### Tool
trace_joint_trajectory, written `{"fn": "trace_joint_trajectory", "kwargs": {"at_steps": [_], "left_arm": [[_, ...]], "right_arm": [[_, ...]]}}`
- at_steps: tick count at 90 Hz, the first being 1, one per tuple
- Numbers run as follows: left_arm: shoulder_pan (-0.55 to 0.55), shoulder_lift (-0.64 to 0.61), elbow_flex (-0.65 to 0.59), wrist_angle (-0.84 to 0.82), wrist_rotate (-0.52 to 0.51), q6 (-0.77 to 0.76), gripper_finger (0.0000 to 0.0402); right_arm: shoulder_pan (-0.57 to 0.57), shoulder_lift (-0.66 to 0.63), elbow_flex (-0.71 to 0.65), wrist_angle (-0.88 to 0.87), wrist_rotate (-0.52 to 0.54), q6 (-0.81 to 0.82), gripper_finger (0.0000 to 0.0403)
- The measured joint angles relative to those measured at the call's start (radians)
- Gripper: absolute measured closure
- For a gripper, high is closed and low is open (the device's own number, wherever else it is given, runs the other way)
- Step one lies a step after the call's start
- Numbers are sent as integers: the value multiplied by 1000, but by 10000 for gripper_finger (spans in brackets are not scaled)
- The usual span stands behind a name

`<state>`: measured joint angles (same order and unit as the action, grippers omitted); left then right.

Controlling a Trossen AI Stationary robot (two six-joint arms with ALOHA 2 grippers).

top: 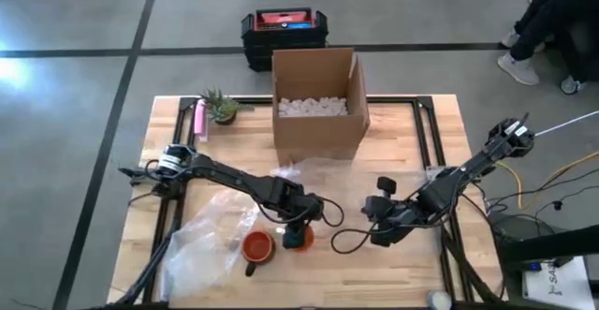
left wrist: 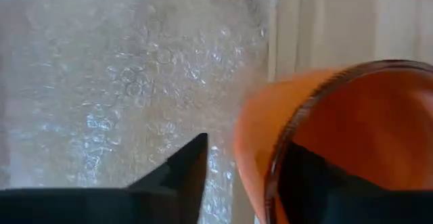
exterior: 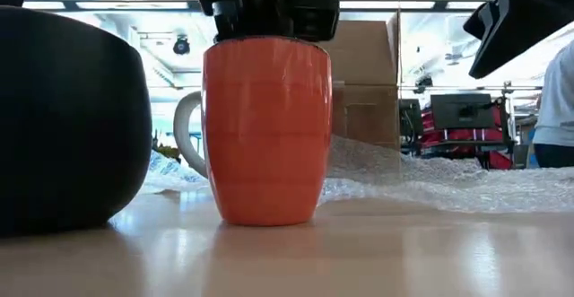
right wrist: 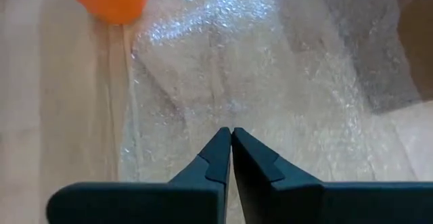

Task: Wrap mug
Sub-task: Wrap the orange mug with the right transparent bubble wrap

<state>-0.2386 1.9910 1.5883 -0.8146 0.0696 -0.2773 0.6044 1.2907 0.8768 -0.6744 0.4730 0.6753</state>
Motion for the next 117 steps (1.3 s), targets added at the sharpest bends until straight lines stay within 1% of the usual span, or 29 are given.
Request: {"fn": "trace_joint_trajectory", "kwargs": {"at_steps": [5, 10, 15, 25, 33, 39, 43, 49, 53, 68, 76, 81, 100, 117], "left_arm": [[0, -8, 4, -4, 0, 3, 365], [-1, -19, 19, -18, -5, 5, 387], [0, -32, 50, -19, 0, 5, 385], [-2, -59, 128, -26, -34, 28, 378], [-1, -61, 187, -15, -139, 87, 389], [10, -60, 199, 25, -222, 141, 395], [26, -56, 198, 79, -244, 166, 394], [53, -46, 188, 168, -245, 189, 389], [72, -31, 183, 197, -247, 193, 387], [148, 30, 180, 229, -222, 195, 394], [187, 55, 180, 242, -162, 192, 397], [204, 76, 180, 247, -158, 191, 397], [237, 121, 180, 261, -155, 200, 395], [240, 136, 180, 273, -136, 218, 389]], "right_arm": [[0, 0, 0, 0, -2, 8, 401], [2, -2, 0, -1, -15, 11, 401], [2, -9, 0, 0, -30, 24, 401], [7, -19, 12, -5, -77, 40, 401], [26, -36, 30, -8, -89, 43, 401], [44, -52, 41, -5, -88, 42, 401], [58, -64, 45, -10, -84, 43, 401], [74, -82, 54, -8, -76, 43, 401], [85, -98, 56, -8, -65, 43, 401], [121, -153, 58, -9, -1, 49, 401], [125, -173, 58, -10, 3, 62, 401], [125, -179, 58, -10, 4, 68, 401], [125, -181, 57, -36, 19, 73, 401], [124, -181, 54, -33, 23, 76, 401]]}}
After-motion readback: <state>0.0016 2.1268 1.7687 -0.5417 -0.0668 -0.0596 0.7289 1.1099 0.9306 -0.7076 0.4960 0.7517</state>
